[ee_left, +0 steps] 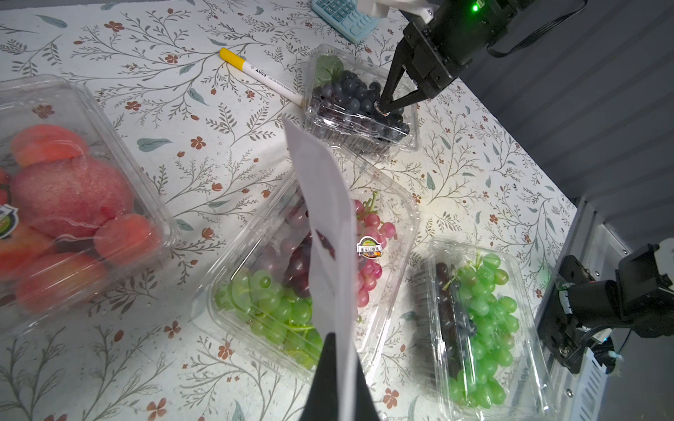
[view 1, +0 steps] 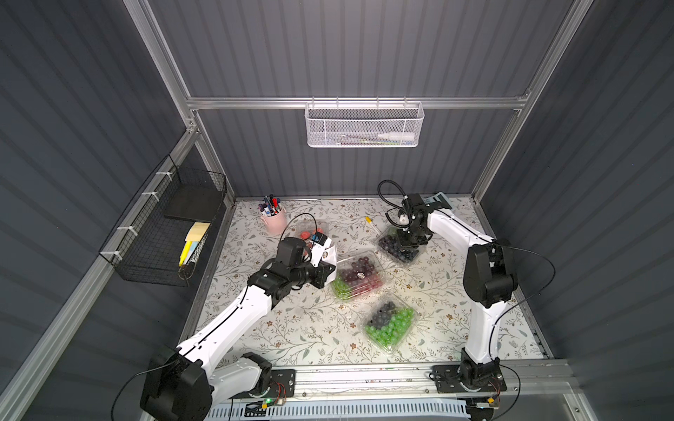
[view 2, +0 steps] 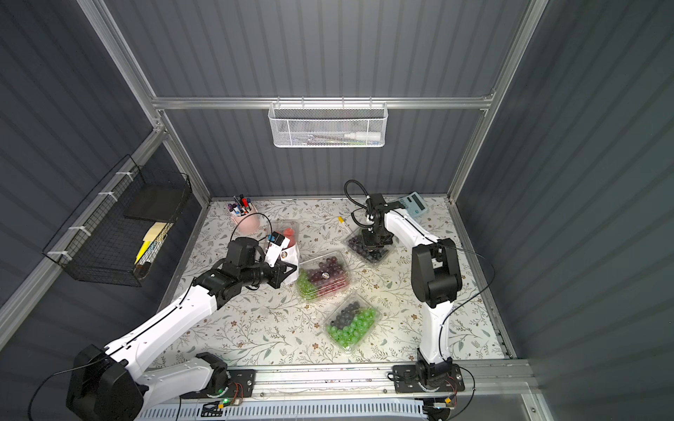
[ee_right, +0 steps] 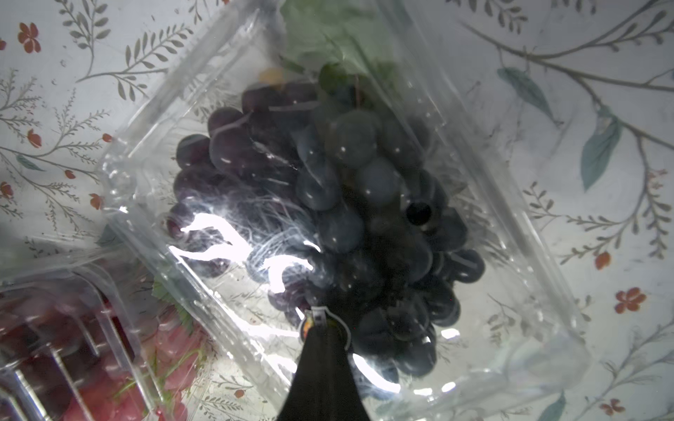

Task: Label fruit boxes
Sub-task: Stick the label on the fruit box.

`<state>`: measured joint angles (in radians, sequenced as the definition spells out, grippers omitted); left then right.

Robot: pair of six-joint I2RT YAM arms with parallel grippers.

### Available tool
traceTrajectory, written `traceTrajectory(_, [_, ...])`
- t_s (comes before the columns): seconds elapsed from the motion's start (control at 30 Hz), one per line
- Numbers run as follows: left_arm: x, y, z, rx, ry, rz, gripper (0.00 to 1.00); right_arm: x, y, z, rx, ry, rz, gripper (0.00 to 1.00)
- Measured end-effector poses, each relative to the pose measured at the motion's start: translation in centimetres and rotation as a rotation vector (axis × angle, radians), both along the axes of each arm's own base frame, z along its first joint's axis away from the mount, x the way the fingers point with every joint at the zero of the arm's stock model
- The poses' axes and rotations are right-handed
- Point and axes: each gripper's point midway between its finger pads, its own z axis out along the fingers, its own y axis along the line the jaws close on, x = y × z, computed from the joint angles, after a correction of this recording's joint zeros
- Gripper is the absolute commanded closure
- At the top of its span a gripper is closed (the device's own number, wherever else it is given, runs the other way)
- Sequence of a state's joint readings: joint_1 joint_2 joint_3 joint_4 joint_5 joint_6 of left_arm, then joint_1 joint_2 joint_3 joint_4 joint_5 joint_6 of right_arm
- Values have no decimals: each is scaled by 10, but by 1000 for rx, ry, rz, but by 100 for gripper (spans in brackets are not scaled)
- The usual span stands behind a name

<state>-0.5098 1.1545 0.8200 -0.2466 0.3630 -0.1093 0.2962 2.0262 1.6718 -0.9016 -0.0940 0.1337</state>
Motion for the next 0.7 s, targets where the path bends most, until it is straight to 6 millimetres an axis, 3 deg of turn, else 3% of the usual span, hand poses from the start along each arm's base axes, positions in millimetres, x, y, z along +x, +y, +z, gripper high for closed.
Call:
traceTrajectory(0.1, [0,0,0,0,0,0,100,0,0,-2,-1,4,2,86])
traceTrajectory(0.23, [0,0,0,0,0,0,100,0,3,-2,8,6,7,86])
traceTrajectory(0.43, [0,0,0,-2,2,-2,100,-1,3,-3,13,0,11,99])
traceTrajectory(0.5, [-1,-1,0,-3,2,-3,100,-1,4,-2,16,-3,10,100])
traceTrajectory(0.7, [-5,-6,7,-42,5,-34,100,-10,6,11,47,-32,20,85])
